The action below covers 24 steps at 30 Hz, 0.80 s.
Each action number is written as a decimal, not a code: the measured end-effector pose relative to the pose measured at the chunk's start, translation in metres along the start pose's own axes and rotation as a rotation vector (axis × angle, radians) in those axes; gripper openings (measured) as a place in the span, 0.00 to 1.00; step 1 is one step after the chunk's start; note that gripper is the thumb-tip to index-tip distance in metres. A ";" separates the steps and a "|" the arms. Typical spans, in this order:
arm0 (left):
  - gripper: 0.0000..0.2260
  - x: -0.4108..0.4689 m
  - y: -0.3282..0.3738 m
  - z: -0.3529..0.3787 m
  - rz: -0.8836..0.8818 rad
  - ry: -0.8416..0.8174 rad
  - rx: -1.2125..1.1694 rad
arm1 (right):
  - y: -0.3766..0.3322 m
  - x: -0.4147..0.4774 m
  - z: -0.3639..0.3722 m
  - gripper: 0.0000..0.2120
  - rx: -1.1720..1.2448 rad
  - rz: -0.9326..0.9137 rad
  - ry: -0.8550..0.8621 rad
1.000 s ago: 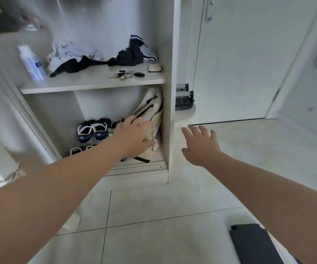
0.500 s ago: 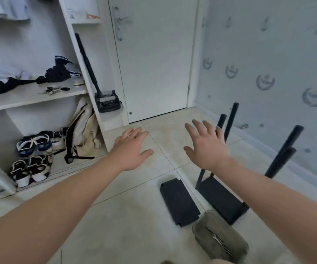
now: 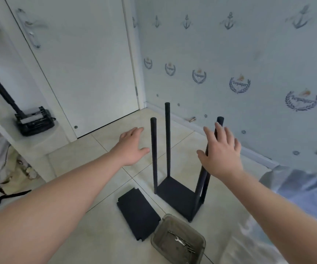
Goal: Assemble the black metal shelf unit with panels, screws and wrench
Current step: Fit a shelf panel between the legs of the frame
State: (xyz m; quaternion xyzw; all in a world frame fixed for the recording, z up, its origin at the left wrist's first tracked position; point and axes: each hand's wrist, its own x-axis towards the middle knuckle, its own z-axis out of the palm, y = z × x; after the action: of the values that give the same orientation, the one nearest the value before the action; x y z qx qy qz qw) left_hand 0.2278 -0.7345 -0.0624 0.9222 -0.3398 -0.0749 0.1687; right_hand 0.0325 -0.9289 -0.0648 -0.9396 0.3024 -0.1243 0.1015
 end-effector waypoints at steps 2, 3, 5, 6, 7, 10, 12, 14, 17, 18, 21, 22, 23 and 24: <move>0.37 0.026 0.009 0.005 0.011 -0.010 -0.018 | 0.009 0.008 0.005 0.35 0.139 0.055 -0.039; 0.38 0.038 0.013 0.006 0.011 -0.007 -0.023 | 0.012 0.012 0.008 0.35 0.229 0.071 -0.062; 0.39 0.063 0.019 0.010 -0.004 0.004 -0.048 | 0.016 0.020 0.015 0.35 0.362 0.088 -0.094; 0.40 0.074 0.022 0.012 -0.010 0.007 -0.066 | 0.018 0.024 0.020 0.34 0.399 0.097 -0.099; 0.40 0.084 0.025 0.015 -0.013 0.007 -0.089 | 0.020 0.028 0.024 0.33 0.429 0.108 -0.097; 0.38 0.109 0.031 0.022 -0.023 -0.003 -0.151 | 0.027 0.040 0.035 0.25 0.581 0.211 -0.086; 0.35 0.122 0.031 0.027 -0.031 0.012 -0.165 | 0.033 0.045 0.043 0.17 0.649 0.280 -0.074; 0.30 0.133 0.029 0.031 -0.039 0.038 -0.163 | 0.038 0.049 0.051 0.11 0.654 0.302 -0.062; 0.16 0.141 0.027 0.041 -0.047 0.081 -0.178 | 0.039 0.051 0.058 0.09 0.701 0.303 -0.040; 0.13 0.140 0.028 0.044 -0.042 0.088 -0.192 | 0.039 0.051 0.059 0.09 0.719 0.306 -0.027; 0.10 0.135 0.030 0.050 0.010 0.081 -0.220 | 0.035 0.049 0.060 0.09 0.751 0.312 -0.018; 0.10 0.131 0.030 0.050 0.014 0.088 -0.234 | 0.033 0.049 0.058 0.09 0.758 0.309 -0.020; 0.10 0.127 0.028 0.048 0.010 0.107 -0.249 | 0.032 0.048 0.056 0.09 0.762 0.304 -0.020; 0.10 0.124 0.026 0.045 0.006 0.129 -0.261 | 0.030 0.048 0.053 0.10 0.765 0.299 -0.019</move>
State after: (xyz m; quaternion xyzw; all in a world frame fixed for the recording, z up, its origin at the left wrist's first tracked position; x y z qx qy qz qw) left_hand 0.2942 -0.8455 -0.0982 0.8943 -0.3184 -0.0587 0.3090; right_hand 0.0693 -0.9753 -0.1149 -0.7810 0.3665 -0.2029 0.4631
